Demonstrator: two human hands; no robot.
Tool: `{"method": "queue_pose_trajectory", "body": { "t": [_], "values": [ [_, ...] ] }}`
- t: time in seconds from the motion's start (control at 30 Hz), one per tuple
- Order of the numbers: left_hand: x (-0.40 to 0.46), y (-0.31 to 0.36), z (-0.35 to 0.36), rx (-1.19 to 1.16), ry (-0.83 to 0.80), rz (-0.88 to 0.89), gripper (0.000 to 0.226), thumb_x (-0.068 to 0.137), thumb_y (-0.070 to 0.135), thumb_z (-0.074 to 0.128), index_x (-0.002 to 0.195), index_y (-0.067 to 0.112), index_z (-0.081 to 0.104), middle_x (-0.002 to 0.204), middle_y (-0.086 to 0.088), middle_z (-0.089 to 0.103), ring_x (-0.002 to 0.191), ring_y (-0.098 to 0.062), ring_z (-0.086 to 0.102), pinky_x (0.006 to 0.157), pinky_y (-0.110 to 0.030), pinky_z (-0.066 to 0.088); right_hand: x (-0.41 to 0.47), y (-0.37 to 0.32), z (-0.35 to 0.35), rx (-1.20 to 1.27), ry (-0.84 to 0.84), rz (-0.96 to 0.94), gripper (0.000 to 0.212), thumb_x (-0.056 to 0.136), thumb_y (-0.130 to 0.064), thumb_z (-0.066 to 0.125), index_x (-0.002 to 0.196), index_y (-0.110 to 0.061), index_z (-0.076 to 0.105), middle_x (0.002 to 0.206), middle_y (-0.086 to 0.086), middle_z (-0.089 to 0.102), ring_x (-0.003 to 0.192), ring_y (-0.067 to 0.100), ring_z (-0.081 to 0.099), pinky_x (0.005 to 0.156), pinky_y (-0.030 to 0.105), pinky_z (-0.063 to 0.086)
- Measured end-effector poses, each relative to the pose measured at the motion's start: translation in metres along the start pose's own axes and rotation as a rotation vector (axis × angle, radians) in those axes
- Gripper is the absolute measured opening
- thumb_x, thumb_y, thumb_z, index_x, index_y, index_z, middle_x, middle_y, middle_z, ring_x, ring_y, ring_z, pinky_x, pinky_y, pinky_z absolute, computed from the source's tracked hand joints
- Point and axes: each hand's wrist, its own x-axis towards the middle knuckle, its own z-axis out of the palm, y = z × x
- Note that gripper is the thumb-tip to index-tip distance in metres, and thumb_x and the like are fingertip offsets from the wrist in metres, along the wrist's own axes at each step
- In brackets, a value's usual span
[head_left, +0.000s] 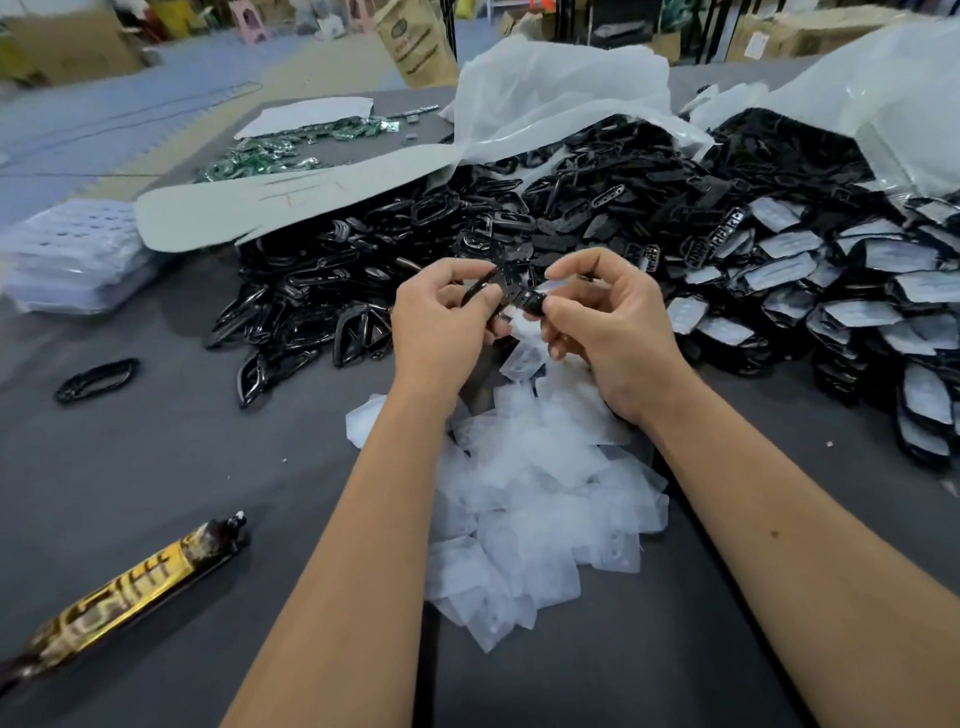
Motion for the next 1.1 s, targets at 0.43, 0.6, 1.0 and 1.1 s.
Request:
{"method": "queue_pose_trajectory", "body": {
  "t": [0.43, 0.6, 1.0, 1.1],
  "values": [
    [-0.003, 0.006, -0.001, -0.235, -0.118, -0.036, 0.029, 0.092, -0.013, 0.062, 0.101, 0.009, 0.078, 0.082, -0.002, 0.079, 0.082, -0.022, 0.077, 0.078, -0.024, 0.060, -0.001, 0.009, 0.000, 0.001, 0.133, -0.077, 0.006, 0.088, 0.006, 0.073, 0.092, 0.002, 0.070, 0.073, 0.013, 0.068, 0.058, 0.016, 0.063, 0.052, 0.028, 0.055],
    [-0.004, 0.006, 0.001, -0.271, -0.128, -0.041, 0.025, 0.092, -0.011, 0.062, 0.105, 0.005, 0.077, 0.090, -0.012, 0.078, 0.084, -0.022, 0.077, 0.079, -0.027, 0.060, -0.001, 0.010, -0.001, -0.041, 0.103, -0.093, 0.014, 0.087, 0.006, 0.069, 0.097, -0.004, 0.069, 0.069, 0.008, 0.066, 0.059, 0.018, 0.063, 0.052, 0.030, 0.054],
    [-0.006, 0.010, 0.009, -0.184, -0.106, -0.051, 0.036, 0.090, -0.019, 0.048, 0.107, -0.002, 0.075, 0.093, -0.015, 0.073, 0.082, -0.013, 0.074, 0.072, -0.024, 0.060, -0.002, 0.009, 0.005, -0.250, -0.053, -0.150, 0.039, 0.077, 0.001, 0.061, 0.109, -0.014, 0.076, 0.063, 0.010, 0.050, 0.056, 0.020, 0.046, 0.053, 0.025, 0.043],
    [-0.005, 0.006, 0.011, -0.224, -0.110, -0.113, 0.039, 0.095, -0.020, 0.041, 0.109, -0.003, 0.073, 0.091, -0.014, 0.071, 0.080, -0.015, 0.074, 0.074, -0.025, 0.061, 0.001, 0.012, 0.003, -0.158, 0.045, -0.111, 0.025, 0.087, 0.006, 0.061, 0.107, -0.007, 0.069, 0.061, 0.005, 0.063, 0.051, 0.022, 0.057, 0.046, 0.028, 0.045]
  ]
}}
